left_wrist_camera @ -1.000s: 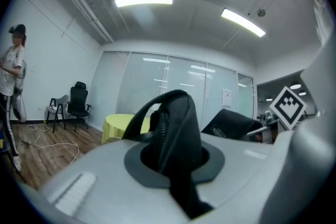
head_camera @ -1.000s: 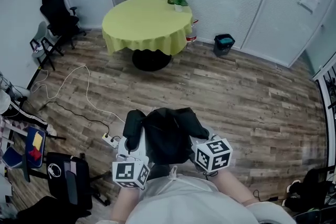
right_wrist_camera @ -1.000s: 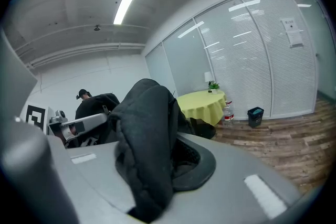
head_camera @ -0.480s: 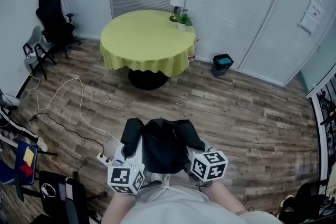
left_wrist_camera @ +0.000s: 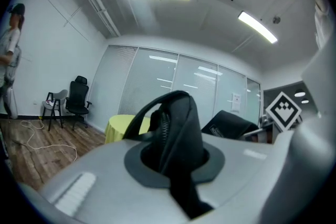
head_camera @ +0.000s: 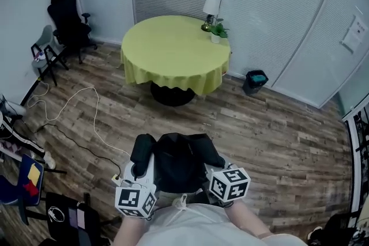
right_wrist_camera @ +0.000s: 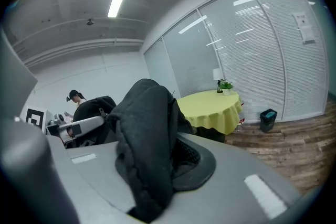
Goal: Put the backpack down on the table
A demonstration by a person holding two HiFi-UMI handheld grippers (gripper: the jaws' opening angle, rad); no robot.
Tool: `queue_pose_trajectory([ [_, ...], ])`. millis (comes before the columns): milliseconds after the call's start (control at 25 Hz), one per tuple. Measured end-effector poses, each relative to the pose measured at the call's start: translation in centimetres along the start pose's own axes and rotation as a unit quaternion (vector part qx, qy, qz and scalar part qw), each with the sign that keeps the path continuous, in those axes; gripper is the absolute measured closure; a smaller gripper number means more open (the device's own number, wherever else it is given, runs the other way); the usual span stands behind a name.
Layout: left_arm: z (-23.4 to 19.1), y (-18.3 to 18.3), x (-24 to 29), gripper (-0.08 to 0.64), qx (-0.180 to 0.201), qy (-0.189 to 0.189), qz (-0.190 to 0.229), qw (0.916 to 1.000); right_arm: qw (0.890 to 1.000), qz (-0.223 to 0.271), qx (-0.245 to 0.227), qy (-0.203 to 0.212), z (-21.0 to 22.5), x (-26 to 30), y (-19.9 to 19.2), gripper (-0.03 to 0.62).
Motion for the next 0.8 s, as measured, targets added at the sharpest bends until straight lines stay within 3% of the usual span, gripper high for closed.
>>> queue_pose_trajectory([
  [440, -5.4, 0.7, 5.7, 0.528, -0.007, 0.082, -0.001, 0.9966, 0.996, -0.029, -0.009, 0.087, 1.9, 10.9, 2.4, 0.565],
  [800, -7.9, 3.2, 17.0, 0.528, -0.030, 0.122, 0.020, 0.9918, 0.987, -0.031, -0.038, 0.150, 8.1, 20.8, 8.6, 0.565],
])
Point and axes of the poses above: the fingertips, and each gripper's own axes: x forward along the fingers, z to its right, y out of its top, the point moved 4 cm from there along -x, backward along the fingers, and after that the axes turned 8 degrees about -x, right-handed, at the moved point
